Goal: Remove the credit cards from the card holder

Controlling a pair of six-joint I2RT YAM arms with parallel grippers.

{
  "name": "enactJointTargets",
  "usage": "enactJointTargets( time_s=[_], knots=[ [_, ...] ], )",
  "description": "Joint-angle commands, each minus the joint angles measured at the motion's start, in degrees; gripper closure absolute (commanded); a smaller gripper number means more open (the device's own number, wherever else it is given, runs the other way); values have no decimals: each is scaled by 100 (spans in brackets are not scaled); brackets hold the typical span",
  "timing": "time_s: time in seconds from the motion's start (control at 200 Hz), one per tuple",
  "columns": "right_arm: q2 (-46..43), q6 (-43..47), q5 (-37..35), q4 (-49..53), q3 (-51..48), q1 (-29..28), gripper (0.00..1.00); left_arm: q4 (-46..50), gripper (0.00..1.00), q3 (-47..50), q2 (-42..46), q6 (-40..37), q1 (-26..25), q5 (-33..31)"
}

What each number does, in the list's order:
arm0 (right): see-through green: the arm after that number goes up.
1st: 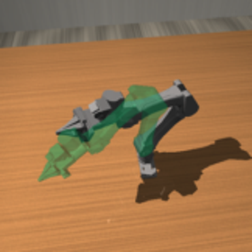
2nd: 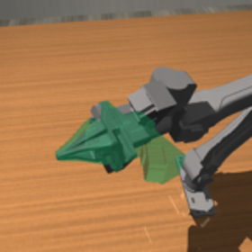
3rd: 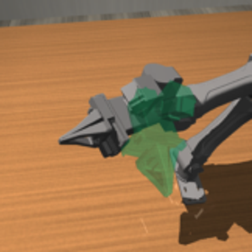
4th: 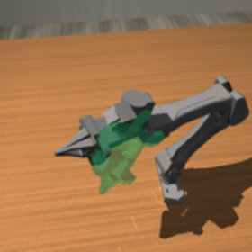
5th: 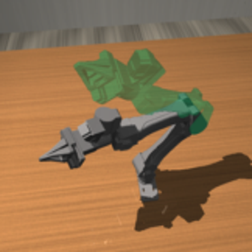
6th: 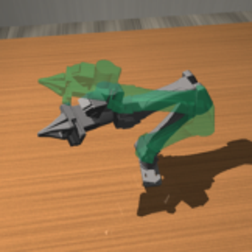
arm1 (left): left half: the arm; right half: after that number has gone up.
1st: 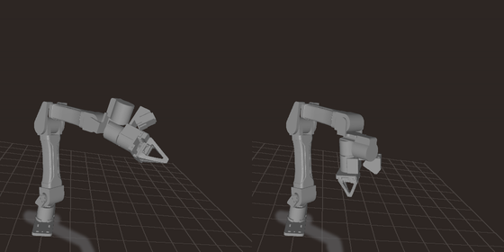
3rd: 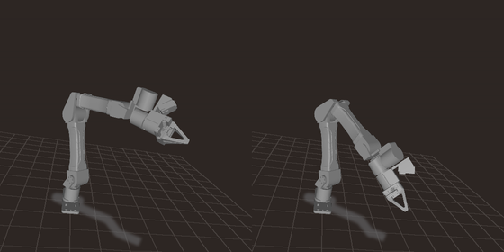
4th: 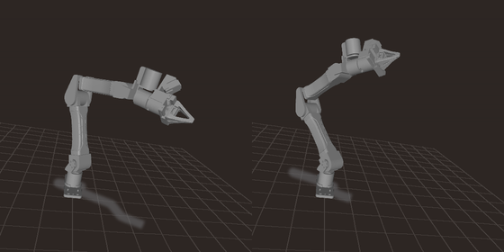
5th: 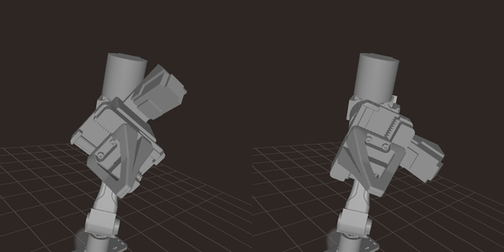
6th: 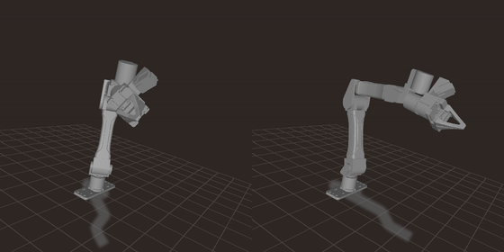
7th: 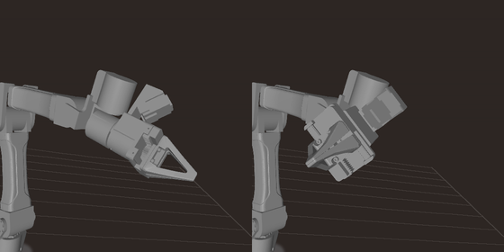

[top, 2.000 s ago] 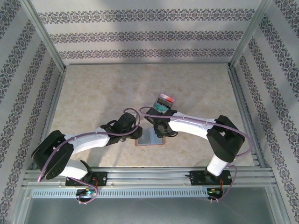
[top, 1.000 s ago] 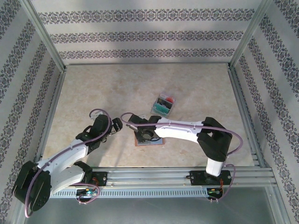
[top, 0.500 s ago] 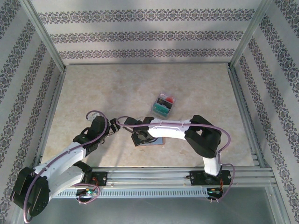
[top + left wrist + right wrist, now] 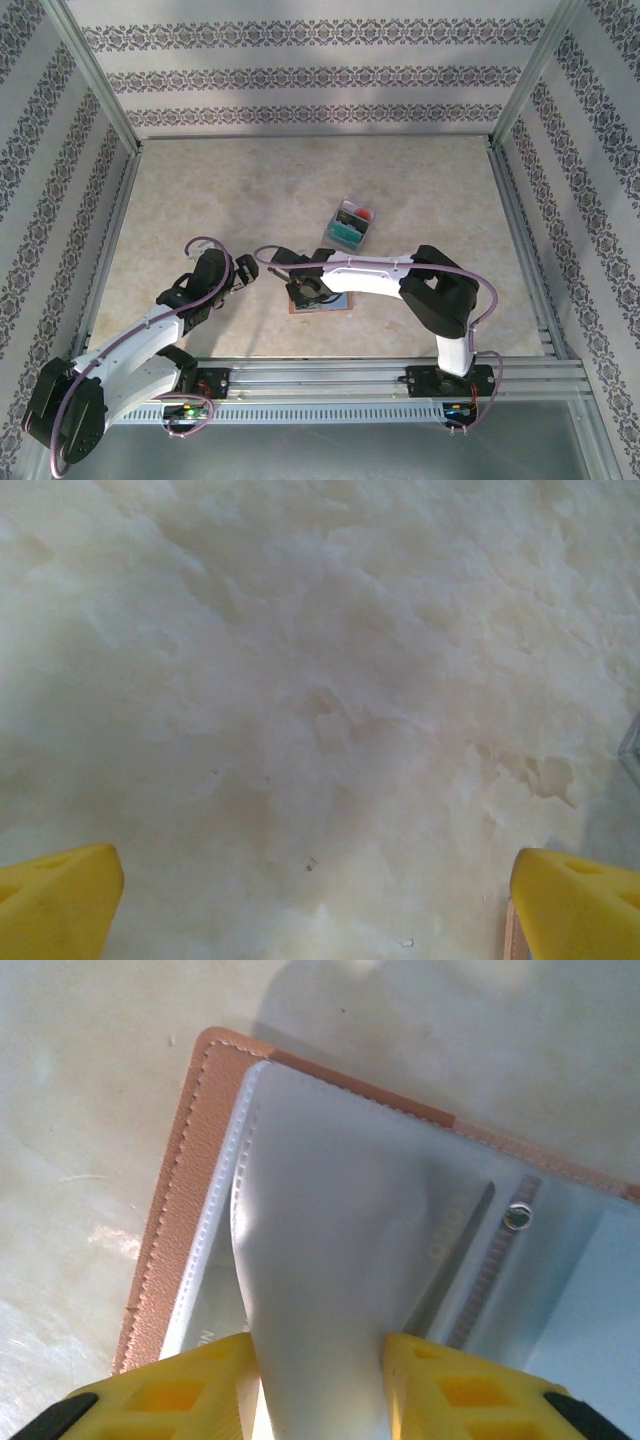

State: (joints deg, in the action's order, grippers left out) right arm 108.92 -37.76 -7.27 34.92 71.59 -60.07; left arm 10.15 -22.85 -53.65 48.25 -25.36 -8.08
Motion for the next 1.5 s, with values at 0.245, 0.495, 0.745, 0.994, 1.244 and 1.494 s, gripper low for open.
enactJointTargets(
  time_s=[0.245,0.495,0.745,0.994,1.244,1.494],
  knots=[
    [-685,-90,-780,445,-455,316,57,136,1,-386,32,-375,92,172],
    [-898,-134,-792,440,-799,528,57,102,0,-495,-28,-514,89,326],
    [-1084,-230,-789,362,-1135,672,61,-96,10,-584,-228,-614,-65,564],
    [-1582,-302,-757,296,-1540,907,62,-110,28,-842,-697,-811,-828,376],
    [-2322,-424,-701,229,-1768,1122,62,-323,51,-1124,-1617,-934,-1687,461],
    [-2930,-618,673,-1047,-2317,1551,68,-930,71,-1159,-2415,-831,-1882,1165]
  ],
)
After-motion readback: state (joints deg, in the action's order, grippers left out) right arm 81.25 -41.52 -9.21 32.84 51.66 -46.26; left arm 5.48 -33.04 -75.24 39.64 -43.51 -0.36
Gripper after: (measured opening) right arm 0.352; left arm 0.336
